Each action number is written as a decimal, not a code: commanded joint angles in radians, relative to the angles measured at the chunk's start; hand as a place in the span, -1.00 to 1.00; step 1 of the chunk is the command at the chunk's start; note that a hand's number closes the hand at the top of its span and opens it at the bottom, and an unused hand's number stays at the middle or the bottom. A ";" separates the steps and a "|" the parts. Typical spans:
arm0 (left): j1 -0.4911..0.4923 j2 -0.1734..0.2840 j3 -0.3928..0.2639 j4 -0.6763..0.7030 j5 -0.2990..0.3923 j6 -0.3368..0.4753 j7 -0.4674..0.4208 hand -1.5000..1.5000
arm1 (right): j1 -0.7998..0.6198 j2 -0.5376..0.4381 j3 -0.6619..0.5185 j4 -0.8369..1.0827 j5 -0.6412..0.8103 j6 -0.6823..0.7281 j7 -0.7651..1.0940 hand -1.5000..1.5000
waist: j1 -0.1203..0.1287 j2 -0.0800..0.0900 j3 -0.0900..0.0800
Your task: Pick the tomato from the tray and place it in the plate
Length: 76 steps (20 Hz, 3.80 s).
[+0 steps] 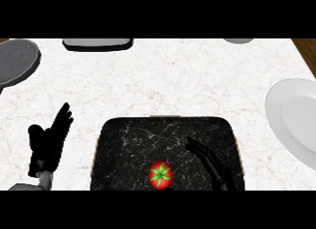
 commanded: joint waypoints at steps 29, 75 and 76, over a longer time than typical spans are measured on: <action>0.036 -0.087 -0.002 -0.092 -0.120 0.004 0.084 0.00 | -0.272 0.157 0.046 -0.108 0.380 0.891 1.049 -1.00 | 0.030 0.004 0.002; 0.069 -0.174 0.121 -0.074 -0.212 -0.126 0.074 0.00 | -0.143 -0.468 -0.509 -0.141 0.182 0.644 0.183 1.00 | 0.014 0.001 0.002; -0.028 -0.171 0.148 -0.048 -0.207 -0.114 0.110 0.00 | -0.187 -0.435 -0.534 -0.124 0.183 0.618 0.202 1.00 | 0.012 0.003 0.002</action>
